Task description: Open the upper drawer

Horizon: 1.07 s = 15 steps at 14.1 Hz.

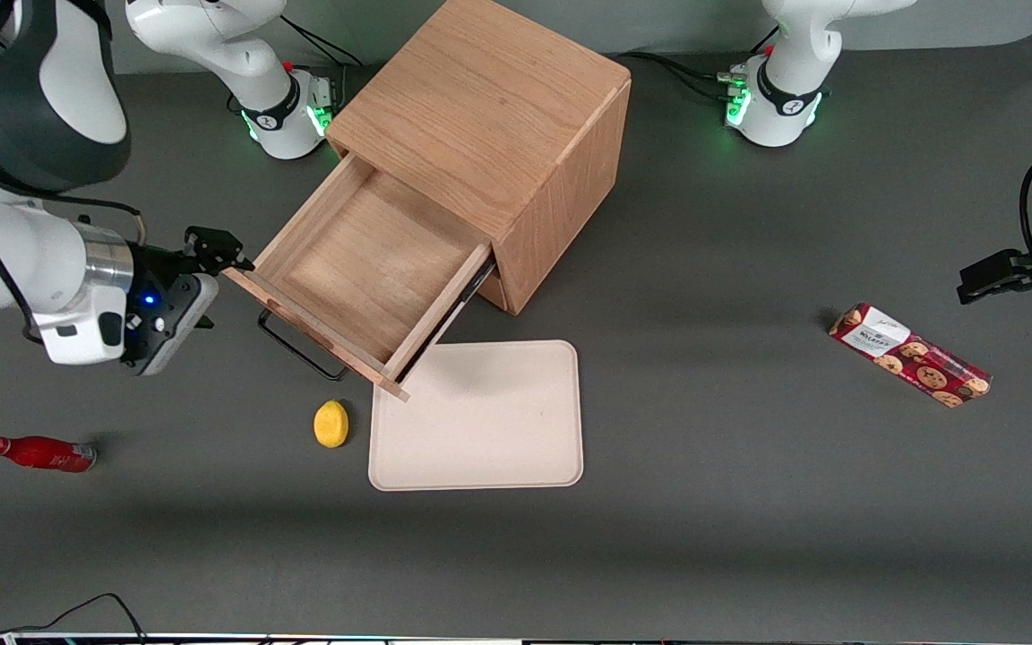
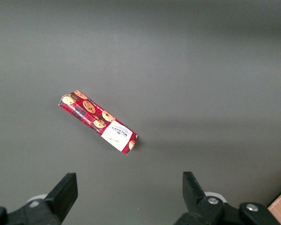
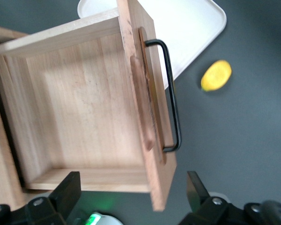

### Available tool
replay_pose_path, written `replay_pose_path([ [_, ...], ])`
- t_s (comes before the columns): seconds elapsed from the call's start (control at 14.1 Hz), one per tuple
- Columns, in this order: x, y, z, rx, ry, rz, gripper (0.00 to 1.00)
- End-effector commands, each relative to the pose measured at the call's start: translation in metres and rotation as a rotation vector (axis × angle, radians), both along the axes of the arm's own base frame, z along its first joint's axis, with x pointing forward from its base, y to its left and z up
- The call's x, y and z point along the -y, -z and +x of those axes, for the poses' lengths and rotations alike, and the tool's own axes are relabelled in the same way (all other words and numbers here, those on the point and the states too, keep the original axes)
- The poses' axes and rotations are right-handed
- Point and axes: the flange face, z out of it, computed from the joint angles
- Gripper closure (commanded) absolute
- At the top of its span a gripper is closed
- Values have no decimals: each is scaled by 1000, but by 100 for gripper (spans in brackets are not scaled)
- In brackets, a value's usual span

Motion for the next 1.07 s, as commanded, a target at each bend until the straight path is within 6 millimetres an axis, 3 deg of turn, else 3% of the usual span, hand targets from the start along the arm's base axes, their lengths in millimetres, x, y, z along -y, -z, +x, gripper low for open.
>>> replay_pose_path([
  [0.0,-14,-34,-38,-6,210,-118,0],
  [0.21,-32,-51,-80,10,409,-228,0],
  [0.43,-15,-38,-128,120,509,-260,0],
  [0.71,64,-35,-115,90,654,-328,0],
  [0.99,100,-32,-76,124,727,-361,0],
])
